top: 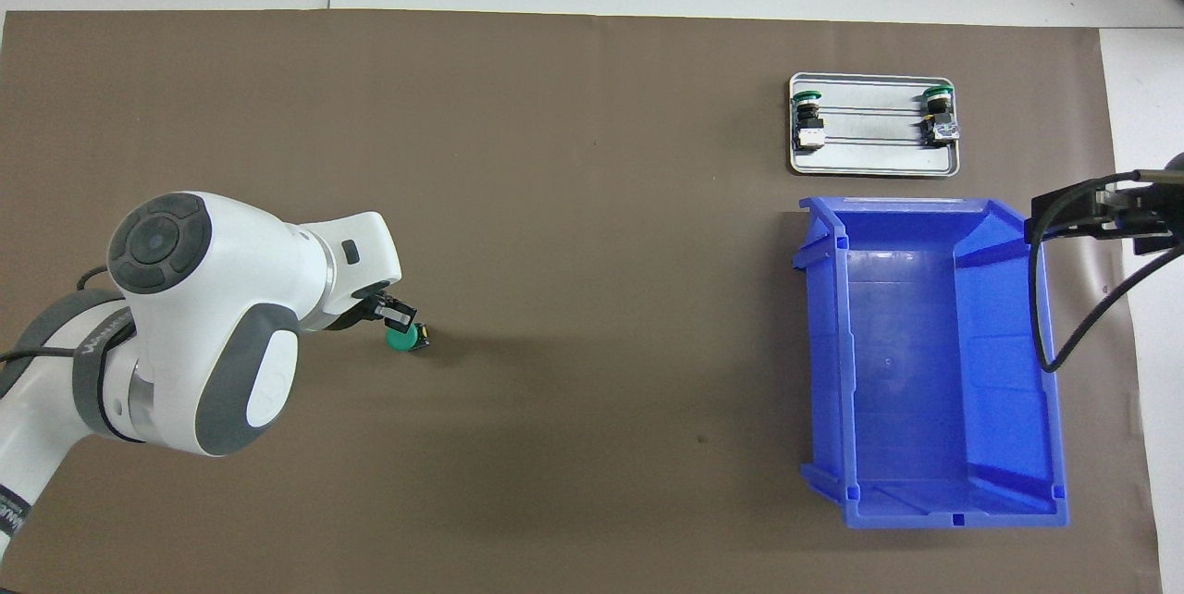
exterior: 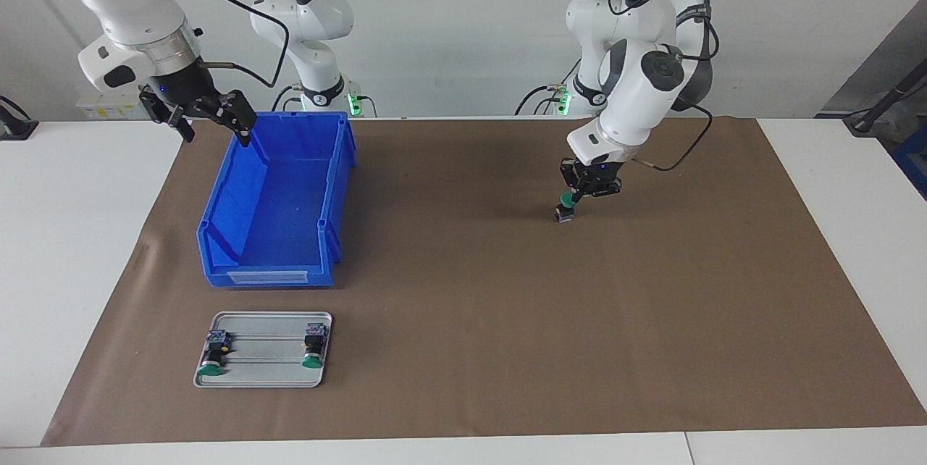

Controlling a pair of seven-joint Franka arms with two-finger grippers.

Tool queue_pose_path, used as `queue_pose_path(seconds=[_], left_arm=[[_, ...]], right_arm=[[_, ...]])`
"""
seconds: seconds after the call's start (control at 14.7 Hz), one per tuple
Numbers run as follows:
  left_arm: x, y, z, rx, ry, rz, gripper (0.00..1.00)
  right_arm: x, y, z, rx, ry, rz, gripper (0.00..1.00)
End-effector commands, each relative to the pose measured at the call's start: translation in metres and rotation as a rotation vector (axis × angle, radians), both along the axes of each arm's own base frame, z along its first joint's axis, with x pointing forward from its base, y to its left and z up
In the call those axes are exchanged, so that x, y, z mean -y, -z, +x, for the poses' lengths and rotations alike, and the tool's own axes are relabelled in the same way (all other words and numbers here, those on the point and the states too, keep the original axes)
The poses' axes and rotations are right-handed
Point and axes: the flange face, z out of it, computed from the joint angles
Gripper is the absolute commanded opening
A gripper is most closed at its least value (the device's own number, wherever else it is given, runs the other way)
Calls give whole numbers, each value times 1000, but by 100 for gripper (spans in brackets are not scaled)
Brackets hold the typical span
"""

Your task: Place and press button with both arms

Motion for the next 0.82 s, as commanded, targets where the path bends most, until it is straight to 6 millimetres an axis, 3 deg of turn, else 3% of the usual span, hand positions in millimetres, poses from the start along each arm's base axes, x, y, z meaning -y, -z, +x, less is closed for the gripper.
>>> queue_pose_path(seconds=[0.0, 0.27, 0.48, 0.68, 0.75], left_arm=[[-2, 14, -10, 13, 25, 56, 0], [7, 44, -26, 16, 41, 63, 0], [7, 62, -25, -8, 38, 73, 0], [8, 55, -20, 0, 38, 69, 0], [8, 43, -12, 9, 34, 66, 0]], right_arm=[[2, 1, -2, 12, -15, 16, 100], [2, 1, -2, 10, -15, 16, 100], [2, 2, -2, 9, -14, 16, 100], [2, 1, -2, 10, -14, 16, 100], [2, 1, -2, 10, -12, 16, 100]])
